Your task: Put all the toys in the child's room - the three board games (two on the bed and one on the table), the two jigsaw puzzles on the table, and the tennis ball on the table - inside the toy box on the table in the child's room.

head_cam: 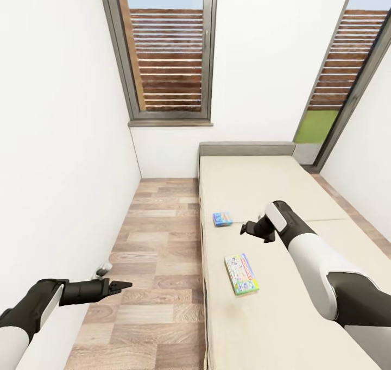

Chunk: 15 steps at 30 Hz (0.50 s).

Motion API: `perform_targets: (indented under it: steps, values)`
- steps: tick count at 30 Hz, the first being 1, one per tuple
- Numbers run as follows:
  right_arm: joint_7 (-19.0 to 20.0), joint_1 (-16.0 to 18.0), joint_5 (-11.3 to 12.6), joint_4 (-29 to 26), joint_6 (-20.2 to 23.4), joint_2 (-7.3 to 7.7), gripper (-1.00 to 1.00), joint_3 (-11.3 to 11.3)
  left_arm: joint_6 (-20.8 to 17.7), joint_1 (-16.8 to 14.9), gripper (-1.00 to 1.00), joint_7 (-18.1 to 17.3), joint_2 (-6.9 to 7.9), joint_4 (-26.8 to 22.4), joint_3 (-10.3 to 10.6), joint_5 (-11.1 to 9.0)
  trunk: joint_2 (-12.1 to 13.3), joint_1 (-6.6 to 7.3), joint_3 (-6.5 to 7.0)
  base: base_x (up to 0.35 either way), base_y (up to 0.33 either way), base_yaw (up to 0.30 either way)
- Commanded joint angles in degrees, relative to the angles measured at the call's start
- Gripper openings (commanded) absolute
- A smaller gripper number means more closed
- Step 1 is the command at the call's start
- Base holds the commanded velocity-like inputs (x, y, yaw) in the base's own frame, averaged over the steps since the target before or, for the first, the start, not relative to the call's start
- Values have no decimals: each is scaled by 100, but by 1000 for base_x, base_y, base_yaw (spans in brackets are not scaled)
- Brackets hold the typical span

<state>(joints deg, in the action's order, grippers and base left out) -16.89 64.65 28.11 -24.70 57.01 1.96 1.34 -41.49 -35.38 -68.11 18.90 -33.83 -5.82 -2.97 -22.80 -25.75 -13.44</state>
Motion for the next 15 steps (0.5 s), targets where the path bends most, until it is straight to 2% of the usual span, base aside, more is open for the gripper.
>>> perform_targets:
  steps: [1,15]
  values:
    - [-51,2,55,-6,13,2,100,12,-53,-4,100,-11,0,-1,2,-19,-12,-3,-21,0,0,0]
    - [-35,-4,57,-8,4,16,100,21,-52,-4,100,-130,68,-1,-30,-41,-12,-3,-153,0,0,0]
